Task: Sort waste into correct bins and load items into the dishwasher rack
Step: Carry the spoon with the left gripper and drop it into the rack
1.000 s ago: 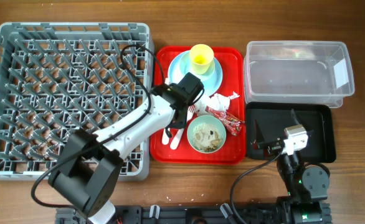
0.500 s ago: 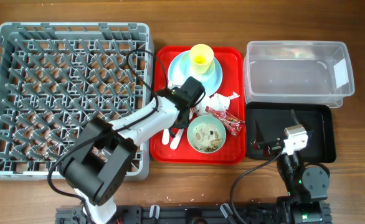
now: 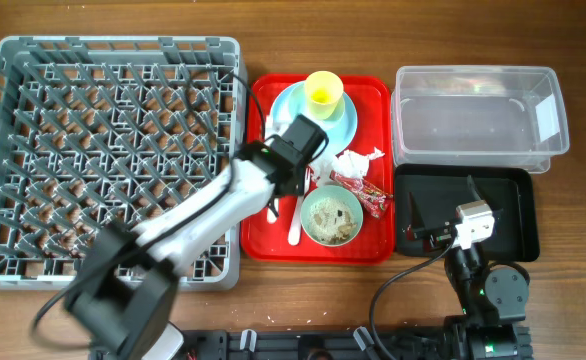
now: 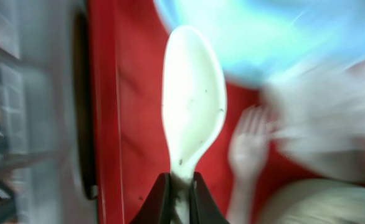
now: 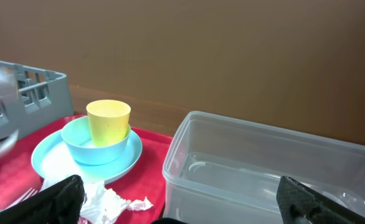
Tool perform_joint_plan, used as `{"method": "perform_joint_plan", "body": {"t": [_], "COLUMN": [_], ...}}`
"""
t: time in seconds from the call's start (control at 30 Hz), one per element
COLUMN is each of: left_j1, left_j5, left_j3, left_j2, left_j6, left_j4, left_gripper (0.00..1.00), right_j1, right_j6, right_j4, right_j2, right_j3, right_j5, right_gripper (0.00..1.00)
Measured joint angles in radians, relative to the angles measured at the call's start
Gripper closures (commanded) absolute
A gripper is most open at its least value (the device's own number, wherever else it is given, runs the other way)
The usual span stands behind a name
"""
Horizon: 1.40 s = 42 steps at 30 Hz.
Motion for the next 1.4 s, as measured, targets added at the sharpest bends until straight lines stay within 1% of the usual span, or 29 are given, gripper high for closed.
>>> {"method": "perform_joint_plan", "body": {"t": [0.1,0.17,0.27,0.33,0.37,0.47,0.6,0.7,0.8,0.93,0.97,1.0,1.1,1.17,1.2,1.27,1.33,1.4], "left_j1": [0.018,0.068,0.225,0.291,0.347,0.397,0.409,0.409,0.409,0.409,0.409,0.409,0.409,0.409,0.409,0.409,0.407,0.386], "left_j5": [-0.005,-0.016,-0.026,-0.026,-0.019,0.01,0.068,0.047,0.058,0.083,0.086,0.087,0.085,0.085,0.082,0.081,0.082,0.103], "left_j3": [0.037,0.041,0.041,0.041,0.041,0.041,0.041,0.041,0.041,0.041,0.041,0.041,0.041,0.041,0.041,0.041,0.045,0.055], "left_j2": [-0.219,-0.295,-0.317,-0.317,-0.317,-0.311,-0.229,-0.109,-0.068,-0.064,-0.064,-0.064,-0.064,-0.064,-0.064,-0.064,-0.073,-0.134], "left_j6": [0.021,0.074,0.127,0.14,0.16,0.21,0.266,0.316,0.327,0.327,0.327,0.327,0.331,0.331,0.331,0.331,0.312,0.269], "left_j4": [-0.025,-0.068,-0.14,-0.143,-0.143,-0.143,-0.131,-0.108,-0.09,-0.093,-0.097,-0.101,-0.102,-0.102,-0.1,-0.1,-0.119,-0.133], "left_gripper": [0.96,0.96,0.96,0.96,0.96,0.96,0.96,0.96,0.96,0.96,0.81,0.76,0.7,0.64,0.64,0.72,0.73,0.71], "right_j1": [0.0,0.0,0.0,0.0,0.0,0.0,0.0,0.0,0.0,0.0,0.0,0.0,0.0,0.0,0.0,0.0,0.0,0.0], "right_j6": [0.0,0.0,0.0,0.0,0.0,0.0,0.0,0.0,0.0,0.0,0.0,0.0,0.0,0.0,0.0,0.0,0.0,0.0], "right_j4": [0.0,0.0,0.0,0.0,0.0,0.0,0.0,0.0,0.0,0.0,0.0,0.0,0.0,0.0,0.0,0.0,0.0,0.0], "right_j2": [0.0,0.0,0.0,0.0,0.0,0.0,0.0,0.0,0.0,0.0,0.0,0.0,0.0,0.0,0.0,0.0,0.0,0.0], "right_j3": [0.0,0.0,0.0,0.0,0.0,0.0,0.0,0.0,0.0,0.0,0.0,0.0,0.0,0.0,0.0,0.0,0.0,0.0], "right_j5": [0.0,0.0,0.0,0.0,0.0,0.0,0.0,0.0,0.0,0.0,0.0,0.0,0.0,0.0,0.0,0.0,0.0,0.0], "right_gripper": [0.0,0.0,0.0,0.0,0.0,0.0,0.0,0.0,0.0,0.0,0.0,0.0,0.0,0.0,0.0,0.0,0.0,0.0]}}
